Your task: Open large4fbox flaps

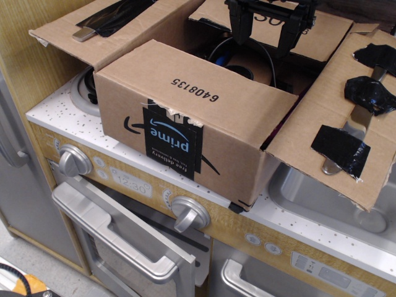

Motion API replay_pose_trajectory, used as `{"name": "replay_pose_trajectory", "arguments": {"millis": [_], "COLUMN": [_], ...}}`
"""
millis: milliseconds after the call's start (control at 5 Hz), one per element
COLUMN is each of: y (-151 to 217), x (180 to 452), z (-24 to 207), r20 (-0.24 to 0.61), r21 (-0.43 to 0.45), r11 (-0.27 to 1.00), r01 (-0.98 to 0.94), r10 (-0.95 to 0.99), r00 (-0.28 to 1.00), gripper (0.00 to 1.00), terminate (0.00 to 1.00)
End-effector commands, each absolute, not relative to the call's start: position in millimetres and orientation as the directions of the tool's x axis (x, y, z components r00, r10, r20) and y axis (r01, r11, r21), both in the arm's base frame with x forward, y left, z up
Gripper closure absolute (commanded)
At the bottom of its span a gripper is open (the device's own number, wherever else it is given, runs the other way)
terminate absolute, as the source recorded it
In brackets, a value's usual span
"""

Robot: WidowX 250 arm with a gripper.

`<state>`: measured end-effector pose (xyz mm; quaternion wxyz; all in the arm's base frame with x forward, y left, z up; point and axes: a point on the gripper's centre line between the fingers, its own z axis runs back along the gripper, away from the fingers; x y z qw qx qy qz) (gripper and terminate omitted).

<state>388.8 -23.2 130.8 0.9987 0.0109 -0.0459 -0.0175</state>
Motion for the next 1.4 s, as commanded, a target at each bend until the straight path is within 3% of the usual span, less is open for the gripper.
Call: {"name": "replay_pose_trajectory", "arguments": {"millis": [0,600,1000,1200], "y": [-23,-19,-22,-29], "x": [389,387,379,378], "z": [131,99,104,124], "r20": [0.091,-0.029,-0.138,-0.208], "r21": [0.023,-0.065,-0.076,-0.059], "r11": [0.999,0.995,0.997,0.998], "r01": [0.034,-0.082,-0.023,-0.025], "r10": [-0.036,0.081,0.012,0.012], "r00": [0.995,0.996,0.99,0.978], "gripper": [0.0,0.0,0.0,0.0], "terminate": [0.0,0.0,0.0,0.0]}}
